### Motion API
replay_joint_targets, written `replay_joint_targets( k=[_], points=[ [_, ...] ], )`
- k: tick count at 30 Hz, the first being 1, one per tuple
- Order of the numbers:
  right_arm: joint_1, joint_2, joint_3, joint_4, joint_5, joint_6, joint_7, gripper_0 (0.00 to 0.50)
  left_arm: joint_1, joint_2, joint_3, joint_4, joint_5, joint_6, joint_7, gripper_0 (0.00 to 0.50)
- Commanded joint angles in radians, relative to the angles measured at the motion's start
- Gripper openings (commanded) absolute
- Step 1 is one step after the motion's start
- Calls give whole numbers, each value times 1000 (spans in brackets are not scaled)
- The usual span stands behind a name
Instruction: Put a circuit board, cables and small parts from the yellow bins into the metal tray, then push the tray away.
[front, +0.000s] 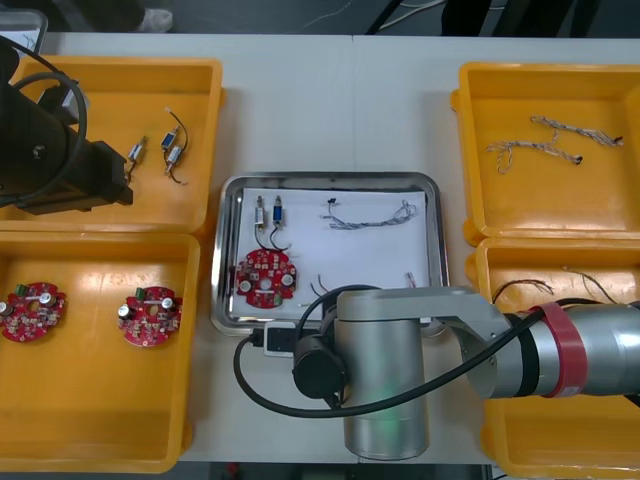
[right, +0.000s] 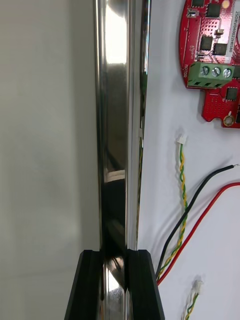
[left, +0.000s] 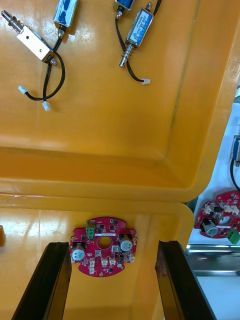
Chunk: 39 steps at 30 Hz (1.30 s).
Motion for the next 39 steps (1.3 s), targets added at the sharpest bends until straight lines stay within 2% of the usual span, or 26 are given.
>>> replay_joint_targets(
  k=[1, 13, 26, 34, 39],
  points=[
    [-48, -32, -27, -11, -2, -13, -15, 0, 4, 40, -12, -30, 7, 6, 53, 500],
    [-99, -27, -65, 67, -5, -56, 3, 0, 4, 40, -12, -30, 7, 6, 53, 500],
    [-128, -43, -114, 95, 2, -111, 26, 0, 4, 40, -12, -30, 7, 6, 53, 500],
    [-134, -87, -117, 150, 2, -271, 43, 0, 4, 40, -12, -30, 7, 6, 53, 500],
    [-142, -98, -117, 179, 13, -311, 51, 0, 4, 40, -12, -30, 7, 6, 53, 500]
  ],
)
